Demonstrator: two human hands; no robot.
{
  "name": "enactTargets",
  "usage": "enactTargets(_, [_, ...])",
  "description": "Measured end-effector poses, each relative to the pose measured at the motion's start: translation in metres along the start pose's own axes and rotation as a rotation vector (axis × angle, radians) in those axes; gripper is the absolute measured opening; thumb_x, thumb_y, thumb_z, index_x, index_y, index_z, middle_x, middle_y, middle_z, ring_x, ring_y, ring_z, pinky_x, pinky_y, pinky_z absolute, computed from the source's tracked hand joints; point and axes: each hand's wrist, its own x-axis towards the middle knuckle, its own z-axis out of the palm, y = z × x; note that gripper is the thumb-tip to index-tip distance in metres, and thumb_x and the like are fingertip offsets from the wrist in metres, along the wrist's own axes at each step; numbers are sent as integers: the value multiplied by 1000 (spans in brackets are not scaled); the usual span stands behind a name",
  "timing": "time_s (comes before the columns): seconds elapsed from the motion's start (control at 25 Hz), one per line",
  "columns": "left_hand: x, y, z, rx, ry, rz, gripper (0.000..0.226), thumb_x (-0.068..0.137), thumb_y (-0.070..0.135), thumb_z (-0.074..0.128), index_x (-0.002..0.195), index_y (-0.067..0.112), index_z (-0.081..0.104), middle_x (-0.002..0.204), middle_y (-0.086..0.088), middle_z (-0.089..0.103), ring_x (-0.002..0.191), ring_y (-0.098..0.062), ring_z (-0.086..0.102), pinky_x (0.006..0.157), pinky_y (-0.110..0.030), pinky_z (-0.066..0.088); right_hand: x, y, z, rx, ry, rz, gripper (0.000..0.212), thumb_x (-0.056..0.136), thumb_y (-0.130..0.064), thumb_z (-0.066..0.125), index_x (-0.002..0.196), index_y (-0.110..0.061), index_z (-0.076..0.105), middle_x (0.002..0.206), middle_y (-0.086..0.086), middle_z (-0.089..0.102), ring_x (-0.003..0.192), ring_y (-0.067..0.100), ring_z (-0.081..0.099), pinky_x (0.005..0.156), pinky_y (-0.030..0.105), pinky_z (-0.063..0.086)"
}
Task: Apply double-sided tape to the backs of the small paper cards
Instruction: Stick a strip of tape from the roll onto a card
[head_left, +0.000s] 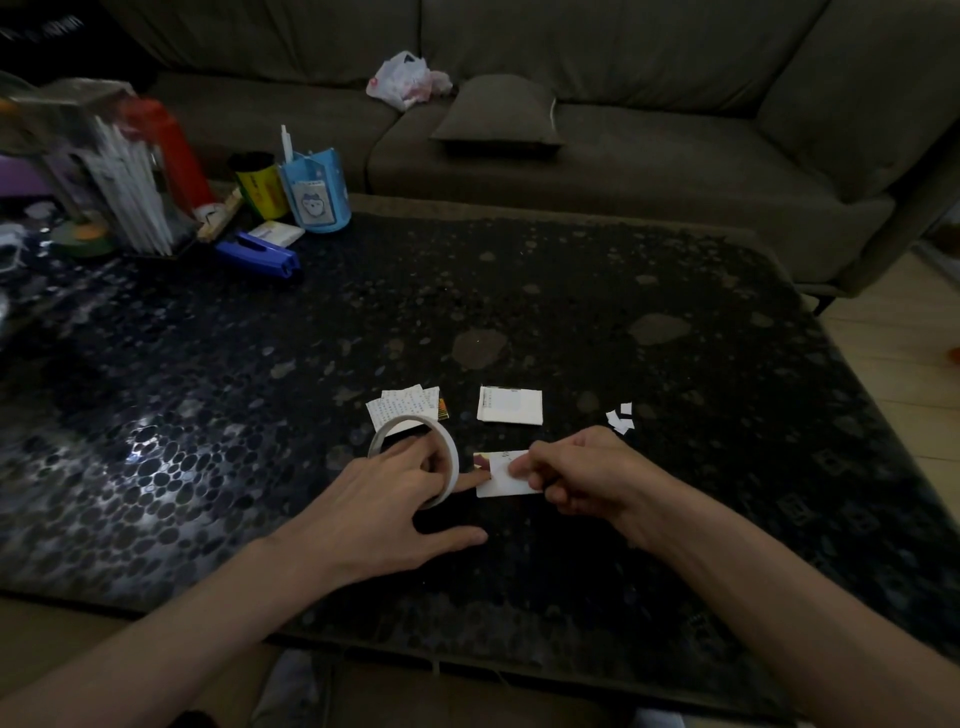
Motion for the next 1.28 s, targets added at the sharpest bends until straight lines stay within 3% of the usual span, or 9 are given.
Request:
enactTargets(0.2, [-1,2,0,6,10,33,76,87,87,31,152,49,43,141,14,47,131,-8,49,90,-29,54,-2,-1,0,21,-5,10,24,100,-20,63,92,-10,83,66,-2,71,47,5,52,47,17,44])
enactTargets(0.44, [2,4,1,29,6,71,69,91,82,25,154,54,33,152,15,32,137,-6,43,86,-26,52,-6,-2,2,20,-10,-8,28,104,-20,58,97,-6,81,70,0,69,47,5,50,46,15,43])
enactTargets(0.6, [4,7,2,50,18,72,70,91,82,21,156,55,28,152,13,33,137,-9,44,84,-27,52,-3,-1,2,31,-5,-11,29,104,-19,57,96,-5,81,64,-2,68,45,5,50,46,15,42])
enactTargets(0.8, [5,8,2,59,17,56,71,92,81,20,157,52,27,151,12,32,137,-11,45,85,-33,58,2,2,1,23,-6,4,28,103,-21,60,91,-10,82,68,-1,72,47,5,54,51,18,46])
enactTargets(1.0, [5,9,2,63,22,60,68,94,79,21,155,51,32,149,11,37,135,-12,47,81,-29,56,5,4,0,15,-4,7,17,97,-18,69,92,-12,83,70,0,74,49,6,55,56,20,48])
enactTargets(1.28, [6,9,3,75,21,52,67,94,79,20,154,52,33,149,11,36,135,-12,47,81,-31,57,3,8,-3,11,-42,-51,8,92,-17,78,94,-11,84,70,1,75,46,3,53,49,18,45])
